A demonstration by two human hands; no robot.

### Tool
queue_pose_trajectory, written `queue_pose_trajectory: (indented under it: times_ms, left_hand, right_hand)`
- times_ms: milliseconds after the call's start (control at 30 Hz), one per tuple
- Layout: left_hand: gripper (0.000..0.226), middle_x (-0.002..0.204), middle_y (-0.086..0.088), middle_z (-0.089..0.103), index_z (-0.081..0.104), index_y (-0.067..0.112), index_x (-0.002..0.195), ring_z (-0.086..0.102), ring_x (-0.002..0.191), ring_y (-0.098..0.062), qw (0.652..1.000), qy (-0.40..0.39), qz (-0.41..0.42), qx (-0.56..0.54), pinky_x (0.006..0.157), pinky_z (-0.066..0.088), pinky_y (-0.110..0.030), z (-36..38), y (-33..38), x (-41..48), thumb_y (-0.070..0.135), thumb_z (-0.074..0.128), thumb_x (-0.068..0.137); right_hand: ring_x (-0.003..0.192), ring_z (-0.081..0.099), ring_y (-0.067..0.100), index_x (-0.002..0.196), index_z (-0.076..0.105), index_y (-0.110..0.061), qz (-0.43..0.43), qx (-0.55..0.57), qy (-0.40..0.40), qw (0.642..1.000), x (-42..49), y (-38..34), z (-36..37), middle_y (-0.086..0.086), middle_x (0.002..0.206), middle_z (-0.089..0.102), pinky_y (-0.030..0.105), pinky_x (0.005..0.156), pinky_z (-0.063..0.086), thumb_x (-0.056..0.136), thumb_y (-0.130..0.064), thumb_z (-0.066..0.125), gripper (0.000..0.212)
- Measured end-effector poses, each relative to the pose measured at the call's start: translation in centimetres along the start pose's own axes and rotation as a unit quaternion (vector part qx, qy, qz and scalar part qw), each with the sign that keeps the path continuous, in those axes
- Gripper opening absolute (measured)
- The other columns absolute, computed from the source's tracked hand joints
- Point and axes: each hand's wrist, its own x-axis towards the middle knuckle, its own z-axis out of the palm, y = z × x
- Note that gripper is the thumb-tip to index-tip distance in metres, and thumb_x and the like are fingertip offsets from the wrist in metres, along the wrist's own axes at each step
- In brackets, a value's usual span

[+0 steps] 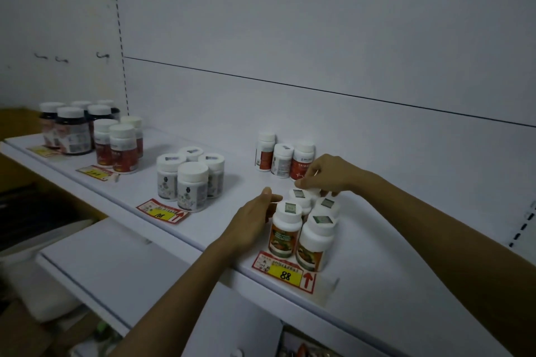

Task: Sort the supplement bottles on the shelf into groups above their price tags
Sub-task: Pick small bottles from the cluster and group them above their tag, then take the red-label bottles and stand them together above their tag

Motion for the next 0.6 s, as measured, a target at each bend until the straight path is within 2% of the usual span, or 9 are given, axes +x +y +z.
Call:
queue_pose_trajectory:
  times_ms: [167,267,333,433,533,600]
  left_hand:
    - [0.057,0.125,0.001,0.061,0.057,0.023,0.123,0.058,0.111,-0.012,1.0,0.002,-0.003,0.028,0.102,0.044,-0.037,-0.1,0.2,0.4,0.055,0.018,0.096]
    - [0.053,0.128,-0.003,0.058,0.052,0.018,0.126,0.056,0.113,-0.017,0.999,-0.008,-0.043,0.004,0.098,0.044,-0.032,-0.7,0.5,1.2,0.05,0.021,0.097]
    - [0.05,0.127,-0.005,0.058,0.051,0.017,0.126,0.057,0.11,-0.018,0.999,-0.002,-0.045,0.022,0.097,0.046,-0.034,-1.2,0.9,2.0,0.048,0.025,0.097]
    - [0.041,0.12,-0.005,0.061,0.053,0.016,0.119,0.058,0.102,-0.017,0.989,0.024,0.031,0.144,0.091,0.048,-0.034,-3.0,3.1,3.8,0.042,0.032,0.098]
    - [0.031,0.113,-0.002,0.063,0.057,0.017,0.113,0.055,0.094,-0.014,0.958,0.044,0.118,0.259,0.078,0.04,-0.026,-6.8,6.9,6.3,0.036,0.04,0.096]
    - [0.031,0.115,0.0,0.062,0.056,0.019,0.115,0.053,0.093,-0.012,0.936,0.036,0.145,0.32,0.077,0.038,-0.025,-9.8,8.5,8.0,0.038,0.041,0.095]
  right_hand:
    - [0.087,0.062,0.02,0.104,0.069,-0.007,-0.02,-0.022,0.0,1.0,0.6,-0.3,-0.8,0.01,0.106,0.069,0.03,0.072,0.051,0.086,-0.044,0.061,0.042]
    - [0.104,0.06,0.024,0.112,0.065,-0.007,-0.043,-0.044,0.048,0.997,1.2,-1.1,-1.9,0.009,0.118,0.064,0.033,0.084,0.047,0.088,-0.043,0.059,0.043]
    - [0.11,0.057,0.023,0.122,0.059,-0.009,-0.048,-0.075,0.048,0.995,1.8,-1.8,-2.5,0.009,0.126,0.06,0.032,0.089,0.045,0.089,-0.043,0.058,0.047]
    - [0.114,0.055,0.023,0.127,0.055,-0.012,-0.051,-0.125,0.036,0.99,3.3,-3.2,-3.5,0.008,0.131,0.056,0.034,0.094,0.045,0.088,-0.045,0.059,0.052]
    - [0.114,0.055,0.023,0.124,0.057,-0.013,-0.054,-0.133,0.054,0.988,5.2,-5.3,-4.8,0.007,0.131,0.055,0.034,0.093,0.045,0.087,-0.045,0.06,0.049]
    - [0.112,0.055,0.023,0.124,0.057,-0.012,-0.044,-0.139,0.063,0.987,6.8,-6.7,-5.2,0.006,0.129,0.056,0.034,0.093,0.045,0.087,-0.044,0.061,0.049]
